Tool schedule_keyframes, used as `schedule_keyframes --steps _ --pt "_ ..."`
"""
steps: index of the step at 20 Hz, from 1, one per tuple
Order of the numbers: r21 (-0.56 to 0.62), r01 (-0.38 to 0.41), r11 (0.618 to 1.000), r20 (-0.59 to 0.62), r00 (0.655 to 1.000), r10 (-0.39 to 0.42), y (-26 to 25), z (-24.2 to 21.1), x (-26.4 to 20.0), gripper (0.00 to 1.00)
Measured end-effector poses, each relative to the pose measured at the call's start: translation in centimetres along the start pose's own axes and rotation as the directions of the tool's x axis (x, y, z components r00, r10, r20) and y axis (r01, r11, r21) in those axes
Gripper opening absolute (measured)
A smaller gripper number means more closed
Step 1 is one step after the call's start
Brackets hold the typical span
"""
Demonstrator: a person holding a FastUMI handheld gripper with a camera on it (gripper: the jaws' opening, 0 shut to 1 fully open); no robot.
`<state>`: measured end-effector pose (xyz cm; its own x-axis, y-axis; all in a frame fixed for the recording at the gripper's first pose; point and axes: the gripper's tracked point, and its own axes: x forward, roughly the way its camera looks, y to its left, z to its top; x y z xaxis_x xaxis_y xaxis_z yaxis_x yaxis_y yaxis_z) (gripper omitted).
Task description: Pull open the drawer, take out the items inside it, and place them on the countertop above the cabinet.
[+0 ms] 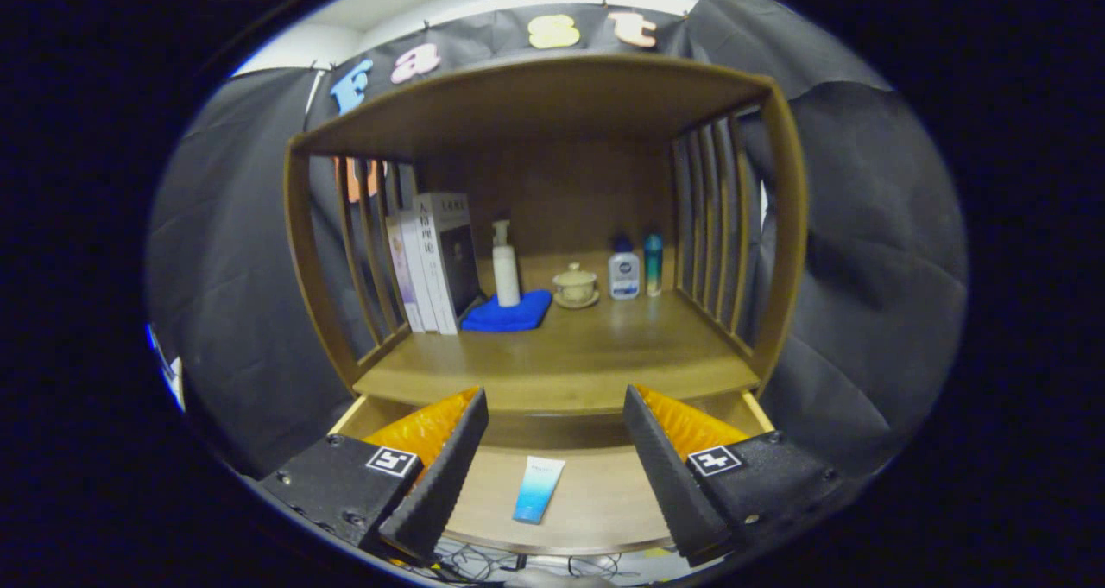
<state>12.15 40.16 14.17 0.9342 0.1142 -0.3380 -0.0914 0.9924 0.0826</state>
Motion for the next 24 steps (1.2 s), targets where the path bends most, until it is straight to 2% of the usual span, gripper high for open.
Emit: schedule_keyframes --steps 2,5,7,11,13,19,24 --pt "0.002 -0.001 1.000 -0.076 0.997 0.001 0.9 -0.6 2.2 0.99" --pt "-0.017 -0.006 1.000 -0.240 0.971 0.002 2.3 -3.4 5.1 0.99" --pt "-0.036 -0.001 0.999 -0.364 0.931 -0.012 2.8 -6.0 6.9 0.99" --pt "-0.071 0.004 0.997 -0.521 0.852 -0.041 3.0 -10.4 8.1 0.99" --pt "-0.087 0.014 0.996 -0.575 0.816 -0.062 2.6 -12.2 8.5 0.99" --pt "-0.039 0.056 0.998 -0.726 0.684 -0.067 2.4 -17.1 8.4 0.99" --pt "-0.043 0.088 0.995 -0.764 0.639 -0.090 2.2 -17.1 8.3 0.97"
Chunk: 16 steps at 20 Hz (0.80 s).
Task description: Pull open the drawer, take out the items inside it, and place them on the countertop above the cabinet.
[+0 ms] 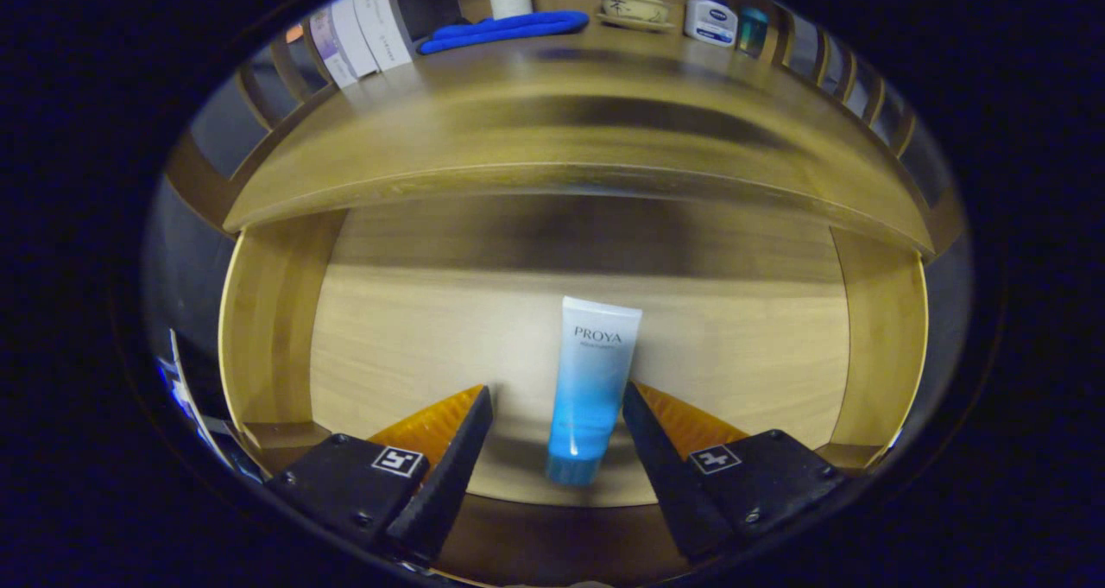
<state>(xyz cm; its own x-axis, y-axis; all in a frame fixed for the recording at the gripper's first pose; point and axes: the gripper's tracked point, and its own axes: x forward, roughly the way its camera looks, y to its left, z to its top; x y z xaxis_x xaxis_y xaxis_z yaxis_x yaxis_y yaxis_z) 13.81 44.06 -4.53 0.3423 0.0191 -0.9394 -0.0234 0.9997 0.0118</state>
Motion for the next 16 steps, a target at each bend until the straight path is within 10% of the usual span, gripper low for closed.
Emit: schedule_keyframes --steps 4,9,16 --pt "0.014 0.026 1.000 -0.049 0.998 -0.025 -0.1 -0.5 0.6 0.91" --pt "0.030 0.064 0.997 -0.037 0.997 -0.063 -1.2 -0.3 0.8 0.51" --pt "0.001 0.003 1.000 0.040 0.999 -0.003 -0.6 -0.3 -2.6 0.42"
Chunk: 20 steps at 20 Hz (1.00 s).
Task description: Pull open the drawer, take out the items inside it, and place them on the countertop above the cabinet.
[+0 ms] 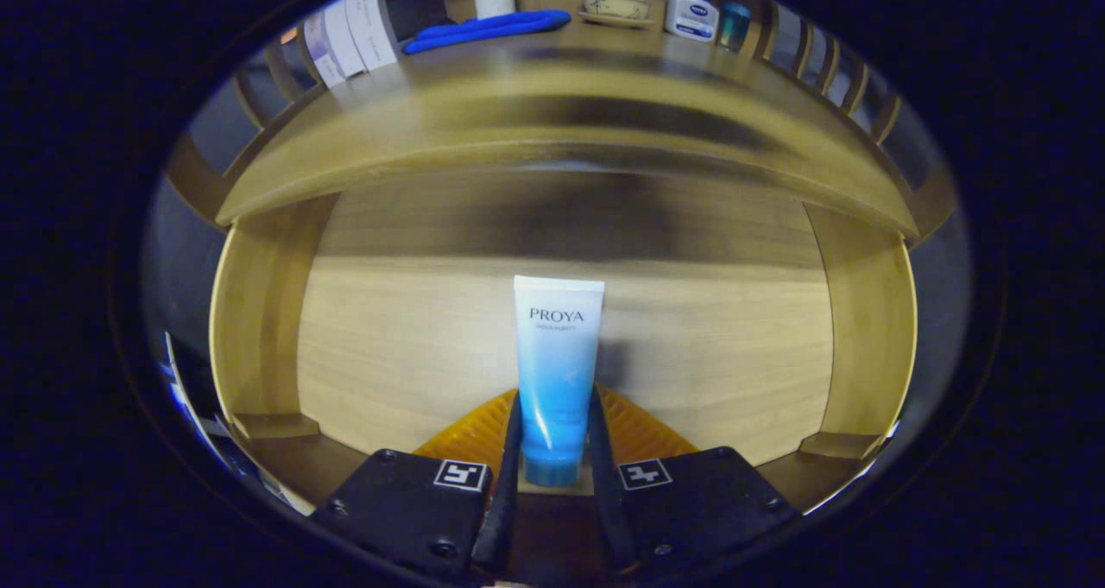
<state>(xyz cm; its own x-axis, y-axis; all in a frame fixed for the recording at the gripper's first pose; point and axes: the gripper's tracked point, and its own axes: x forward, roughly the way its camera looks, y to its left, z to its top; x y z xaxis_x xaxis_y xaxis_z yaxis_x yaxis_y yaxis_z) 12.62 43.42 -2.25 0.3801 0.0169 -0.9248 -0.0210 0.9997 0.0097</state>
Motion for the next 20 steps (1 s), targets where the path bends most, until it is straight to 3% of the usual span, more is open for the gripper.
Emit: schedule_keyframes --steps 11,20 --pt "-0.021 -0.050 0.999 0.137 0.989 0.053 0.4 2.4 -9.6 0.42" --pt "0.024 -0.001 1.000 0.202 0.979 -0.004 -0.5 9.0 -12.1 0.41"
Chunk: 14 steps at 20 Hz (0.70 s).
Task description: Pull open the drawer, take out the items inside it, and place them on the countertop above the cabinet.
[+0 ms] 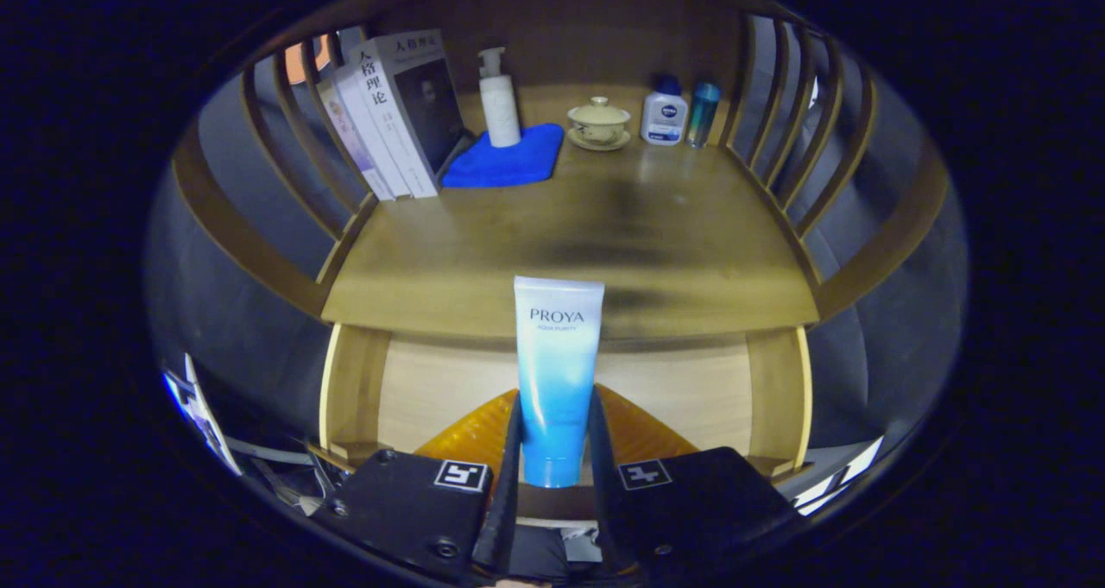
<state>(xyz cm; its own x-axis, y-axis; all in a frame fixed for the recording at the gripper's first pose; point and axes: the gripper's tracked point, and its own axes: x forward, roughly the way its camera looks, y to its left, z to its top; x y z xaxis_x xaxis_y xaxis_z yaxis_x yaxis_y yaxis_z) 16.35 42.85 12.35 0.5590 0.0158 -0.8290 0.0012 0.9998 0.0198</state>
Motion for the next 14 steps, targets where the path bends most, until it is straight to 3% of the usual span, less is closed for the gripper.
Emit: schedule_keyframes --steps 5,8,14 --pt "0.027 0.002 1.000 -0.003 1.000 -0.002 0.3 4.0 1.1 0.41" --pt "0.020 0.042 0.999 -0.001 0.999 -0.042 -0.6 6.3 2.5 0.42" --pt "0.049 0.067 0.997 -0.046 0.997 -0.065 -1.1 7.8 6.1 0.41"
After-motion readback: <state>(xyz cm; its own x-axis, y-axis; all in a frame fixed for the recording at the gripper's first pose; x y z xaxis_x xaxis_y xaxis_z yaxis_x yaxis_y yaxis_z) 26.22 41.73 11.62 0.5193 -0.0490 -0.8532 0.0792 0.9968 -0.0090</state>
